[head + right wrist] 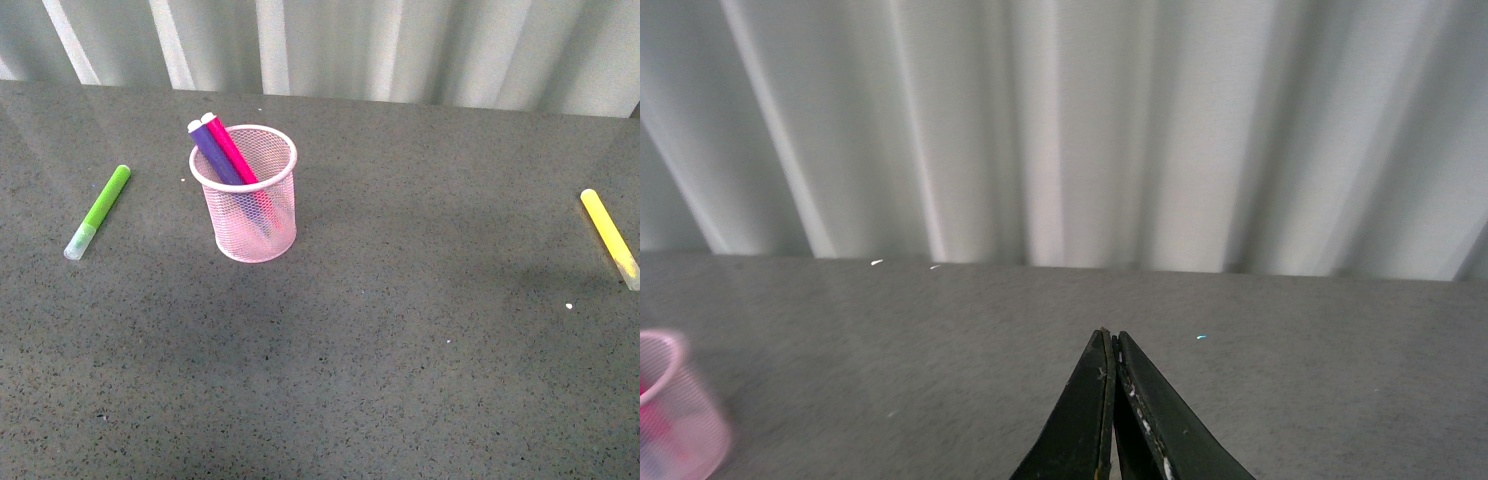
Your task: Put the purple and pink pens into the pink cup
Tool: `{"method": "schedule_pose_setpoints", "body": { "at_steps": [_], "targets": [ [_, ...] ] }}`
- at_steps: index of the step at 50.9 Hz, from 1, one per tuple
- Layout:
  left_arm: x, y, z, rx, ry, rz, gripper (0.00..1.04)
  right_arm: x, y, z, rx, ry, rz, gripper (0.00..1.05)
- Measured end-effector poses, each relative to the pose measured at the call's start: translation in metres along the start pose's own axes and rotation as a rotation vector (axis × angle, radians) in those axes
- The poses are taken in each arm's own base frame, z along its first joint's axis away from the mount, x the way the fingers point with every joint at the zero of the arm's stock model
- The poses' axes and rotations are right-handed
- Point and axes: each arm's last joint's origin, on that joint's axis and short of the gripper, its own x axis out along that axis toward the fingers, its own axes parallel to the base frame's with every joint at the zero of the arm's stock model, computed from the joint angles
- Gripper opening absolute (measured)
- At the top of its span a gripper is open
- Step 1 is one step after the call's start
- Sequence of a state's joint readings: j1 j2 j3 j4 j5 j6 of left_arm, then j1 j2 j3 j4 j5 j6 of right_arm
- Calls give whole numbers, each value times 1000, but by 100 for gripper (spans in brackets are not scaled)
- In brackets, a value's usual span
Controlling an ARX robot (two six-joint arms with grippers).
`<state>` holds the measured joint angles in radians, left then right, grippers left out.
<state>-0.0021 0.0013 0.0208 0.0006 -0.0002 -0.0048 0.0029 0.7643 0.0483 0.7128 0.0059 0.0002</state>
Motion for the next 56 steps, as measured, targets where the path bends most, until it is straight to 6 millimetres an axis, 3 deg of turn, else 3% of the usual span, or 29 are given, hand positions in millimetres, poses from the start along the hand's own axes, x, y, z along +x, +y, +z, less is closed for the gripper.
{"method": "schedule_pose_setpoints", "body": {
  "at_steps": [30,56],
  "targets": [
    [0,0,0,0,0,0,98,-27,0,3,0,-23,3,3],
    [0,0,0,0,0,0,98,-40,0,3,0,-26,4,3]
  ]
}}
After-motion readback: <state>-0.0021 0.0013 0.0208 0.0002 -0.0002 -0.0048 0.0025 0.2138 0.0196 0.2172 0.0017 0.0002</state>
